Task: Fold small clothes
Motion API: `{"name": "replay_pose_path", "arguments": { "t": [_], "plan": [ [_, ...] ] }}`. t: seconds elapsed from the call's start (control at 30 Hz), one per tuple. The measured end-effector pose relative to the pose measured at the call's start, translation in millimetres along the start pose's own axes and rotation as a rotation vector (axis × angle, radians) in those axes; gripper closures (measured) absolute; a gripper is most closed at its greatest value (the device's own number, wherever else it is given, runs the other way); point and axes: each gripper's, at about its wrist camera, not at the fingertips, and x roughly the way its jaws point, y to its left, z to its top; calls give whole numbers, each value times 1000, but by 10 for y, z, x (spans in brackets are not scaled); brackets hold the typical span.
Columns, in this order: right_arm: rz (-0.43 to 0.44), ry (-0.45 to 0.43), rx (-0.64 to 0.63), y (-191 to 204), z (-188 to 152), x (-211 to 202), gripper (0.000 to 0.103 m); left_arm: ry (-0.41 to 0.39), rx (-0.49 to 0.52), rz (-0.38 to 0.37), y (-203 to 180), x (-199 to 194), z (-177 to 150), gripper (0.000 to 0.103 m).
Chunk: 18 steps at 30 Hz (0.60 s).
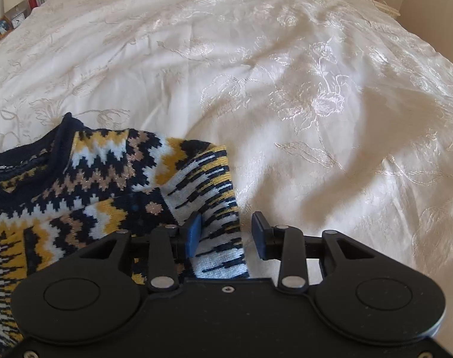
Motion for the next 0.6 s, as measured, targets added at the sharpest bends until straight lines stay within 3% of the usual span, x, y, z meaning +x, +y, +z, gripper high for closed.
{"name": "replay_pose_path", "arguments": {
  "t": [0.07, 0.23, 0.27, 0.33, 0.37, 0.5, 0.6],
  "plan": [
    [1, -5, 4, 8, 17, -96, 53, -6, 10, 8, -34, 0, -9, 83],
    [43, -47, -9, 24, -33, -488, 35, -26, -1, 3, -25, -16, -61, 78],
    [54, -53, -13, 32, -59, -565, 29, -30, -8, 4, -4, -23, -74, 74],
    [79, -59, -29, 61, -110, -695, 20, -35, -40, 39, 46, -43, -112, 41],
    [88, -62, -42, 83, -140, -752, 16, -33, -67, 33, 98, -52, -136, 36],
    [128, -73, -102, 219, -288, -950, 8, -10, -195, -77, 365, -121, -276, 28],
    [163, -92, -144, 327, -414, -1071, 4, -27, -225, -69, 514, -240, -450, 26]
  ]
}}
